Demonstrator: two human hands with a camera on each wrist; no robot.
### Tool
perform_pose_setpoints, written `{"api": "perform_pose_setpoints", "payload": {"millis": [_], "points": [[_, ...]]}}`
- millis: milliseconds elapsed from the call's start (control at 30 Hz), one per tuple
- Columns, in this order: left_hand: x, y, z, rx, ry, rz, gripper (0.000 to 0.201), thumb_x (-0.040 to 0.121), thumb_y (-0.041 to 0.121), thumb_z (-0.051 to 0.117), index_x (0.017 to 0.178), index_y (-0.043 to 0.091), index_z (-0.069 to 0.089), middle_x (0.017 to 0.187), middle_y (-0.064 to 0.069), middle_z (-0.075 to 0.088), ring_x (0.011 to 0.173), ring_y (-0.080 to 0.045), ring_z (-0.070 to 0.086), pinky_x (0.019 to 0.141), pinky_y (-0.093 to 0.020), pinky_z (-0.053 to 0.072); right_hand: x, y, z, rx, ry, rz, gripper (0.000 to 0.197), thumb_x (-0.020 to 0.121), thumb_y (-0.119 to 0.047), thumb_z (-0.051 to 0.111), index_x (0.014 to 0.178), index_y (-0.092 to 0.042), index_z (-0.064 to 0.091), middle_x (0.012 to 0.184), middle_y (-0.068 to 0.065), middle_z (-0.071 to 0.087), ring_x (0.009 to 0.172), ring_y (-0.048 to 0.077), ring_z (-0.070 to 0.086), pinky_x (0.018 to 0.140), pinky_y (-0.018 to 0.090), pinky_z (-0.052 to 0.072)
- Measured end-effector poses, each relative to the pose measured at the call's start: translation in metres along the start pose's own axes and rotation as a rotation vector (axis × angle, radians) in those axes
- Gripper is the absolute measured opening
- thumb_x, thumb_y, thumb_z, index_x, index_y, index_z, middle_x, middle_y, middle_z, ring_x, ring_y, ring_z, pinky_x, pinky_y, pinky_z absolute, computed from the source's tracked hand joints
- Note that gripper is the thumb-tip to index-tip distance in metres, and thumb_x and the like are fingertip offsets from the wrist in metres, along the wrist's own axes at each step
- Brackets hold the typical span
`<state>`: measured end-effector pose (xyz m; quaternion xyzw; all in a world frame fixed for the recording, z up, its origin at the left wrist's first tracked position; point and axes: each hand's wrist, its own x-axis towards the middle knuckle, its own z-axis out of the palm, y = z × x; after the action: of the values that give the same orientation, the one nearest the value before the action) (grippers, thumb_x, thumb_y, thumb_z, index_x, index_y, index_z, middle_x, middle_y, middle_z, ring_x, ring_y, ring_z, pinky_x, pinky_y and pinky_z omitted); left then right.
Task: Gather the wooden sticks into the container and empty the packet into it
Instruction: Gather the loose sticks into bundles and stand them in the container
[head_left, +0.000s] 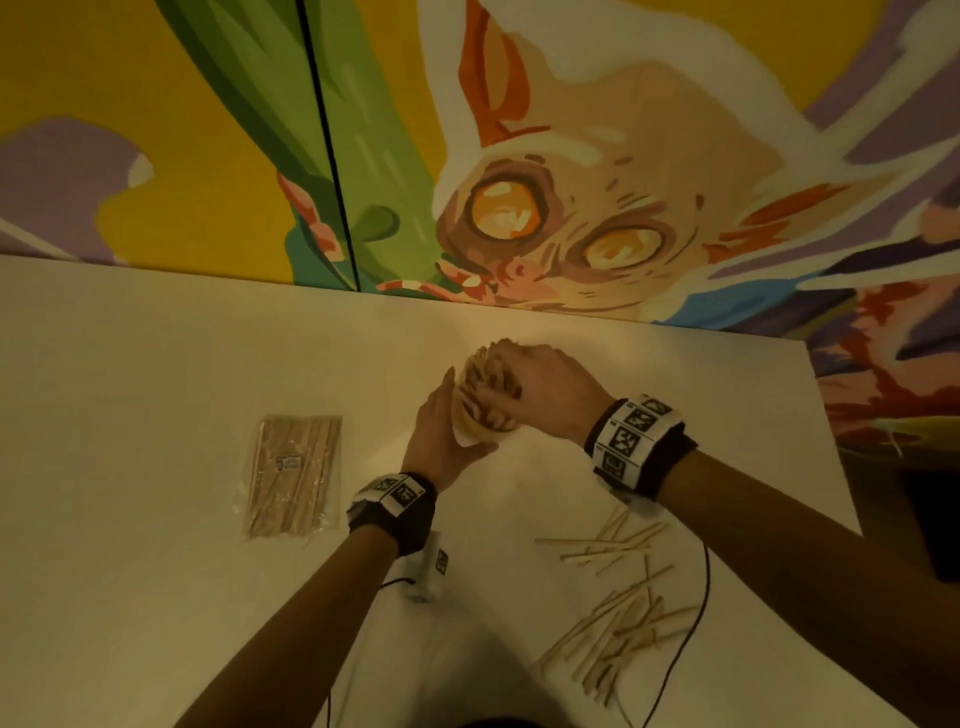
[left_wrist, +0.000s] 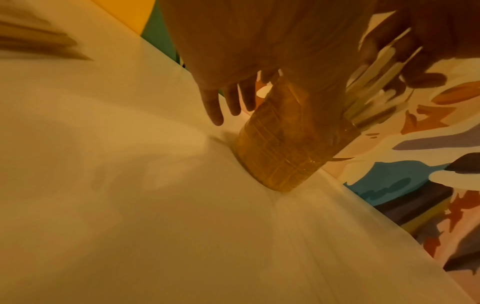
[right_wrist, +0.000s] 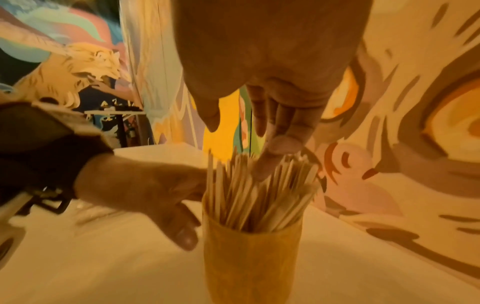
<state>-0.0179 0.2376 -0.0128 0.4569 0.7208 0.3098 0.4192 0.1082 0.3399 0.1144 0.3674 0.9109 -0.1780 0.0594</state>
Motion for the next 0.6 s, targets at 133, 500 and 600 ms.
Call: {"api": "perform_pose_setpoints", "payload": {"millis": [133, 500, 600], "points": [[-0.022, -0.02, -0.004, -0.032, 0.089, -0.102, 0.096, 0.074, 0.021, 0.081, 0.151, 0.015, 0.025, 0.14, -0.008, 0.048, 0.122, -0.027, 0.047, 0.102, -0.045, 0.043, -0.025, 0.01, -0.027, 0.154, 0.155, -0.016, 0.035, 0.094, -0.042, 0.054, 0.115, -0.013, 0.056, 0.093, 0.008, 0.065, 0.079, 0.027, 0.062, 0.069, 0.039, 0.051], [-0.112, -0.047, 0.032, 0.192, -0.291, -0.197, 0.014, 0.088, 0.012, 0.064, 0.096, 0.024, 0.066, 0.087, 0.002, 0.068, 0.076, -0.011, 0.063, 0.086, -0.033, 0.053, -0.212, 0.1, 0.065, 0.601, -0.127, 0.536, 0.019, 0.096, -0.013, 0.054, 0.083, -0.004, 0.065, 0.075, 0.016, 0.068, 0.054, 0.018, 0.061, 0.054, 0.026, 0.055], [-0.124, -0.042, 0.052, 0.268, -0.329, -0.157, 0.012, 0.088, 0.014, 0.064, 0.091, 0.026, 0.066, 0.087, 0.002, 0.068, 0.079, -0.014, 0.063, 0.082, -0.03, 0.051, -0.284, 0.118, 0.115, 0.623, -0.283, 0.687, 0.02, 0.097, -0.015, 0.054, 0.081, -0.009, 0.064, 0.076, 0.015, 0.071, 0.054, 0.017, 0.063, 0.055, 0.023, 0.054]]}}
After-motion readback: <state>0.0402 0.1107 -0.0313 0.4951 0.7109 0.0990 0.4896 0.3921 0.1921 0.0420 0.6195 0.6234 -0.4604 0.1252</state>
